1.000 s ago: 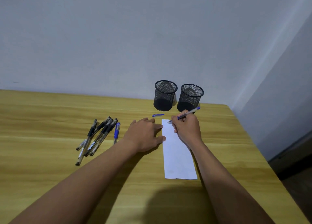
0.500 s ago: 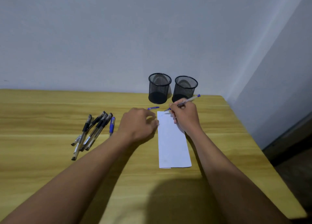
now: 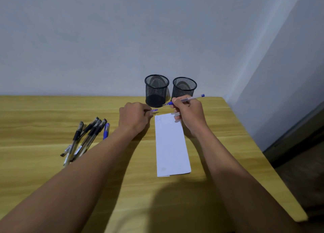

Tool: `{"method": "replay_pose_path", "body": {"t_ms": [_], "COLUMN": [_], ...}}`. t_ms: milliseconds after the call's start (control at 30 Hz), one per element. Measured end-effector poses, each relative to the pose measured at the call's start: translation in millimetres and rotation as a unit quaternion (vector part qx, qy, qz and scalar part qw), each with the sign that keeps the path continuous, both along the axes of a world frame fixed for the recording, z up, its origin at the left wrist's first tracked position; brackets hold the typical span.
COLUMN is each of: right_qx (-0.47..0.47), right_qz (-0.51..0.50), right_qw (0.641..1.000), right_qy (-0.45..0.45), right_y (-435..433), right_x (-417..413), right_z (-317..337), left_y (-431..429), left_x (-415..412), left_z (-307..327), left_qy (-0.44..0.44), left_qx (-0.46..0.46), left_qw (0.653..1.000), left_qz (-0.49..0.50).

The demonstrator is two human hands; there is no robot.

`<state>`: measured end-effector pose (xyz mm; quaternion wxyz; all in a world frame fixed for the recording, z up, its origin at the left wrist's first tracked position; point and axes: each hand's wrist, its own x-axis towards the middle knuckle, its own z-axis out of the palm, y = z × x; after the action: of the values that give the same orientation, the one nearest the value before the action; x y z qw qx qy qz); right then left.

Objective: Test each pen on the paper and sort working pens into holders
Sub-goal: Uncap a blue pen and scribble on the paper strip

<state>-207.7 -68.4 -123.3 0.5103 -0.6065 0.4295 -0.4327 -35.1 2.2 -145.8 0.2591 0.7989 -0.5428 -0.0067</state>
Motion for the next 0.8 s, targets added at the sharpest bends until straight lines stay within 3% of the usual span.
{"method": "replay_pose_path", "body": {"t_ms": [200,567,800], "right_qx": [0.056,0.080,0.072], "right_qz": [0.019,0.034,0.090], "right_qw": [0.997,0.987,0.988], "right_qy": [-0.055,-0.134,-0.101], "right_y": [15,40,54], "right_x": [-5,-23,-20], "right_z": [8,45,51], "left_y": [21,49,56], "left_x": [-6,-8,-16], "left_z": [29,74,86], "left_qy": [0.146,0.183,0.261], "left_qx": [-0.078,-0.095,-0.084], "left_qw": [0.984,0.973,0.948], "left_qz": [-0.062,-0.104,-0.162]}}
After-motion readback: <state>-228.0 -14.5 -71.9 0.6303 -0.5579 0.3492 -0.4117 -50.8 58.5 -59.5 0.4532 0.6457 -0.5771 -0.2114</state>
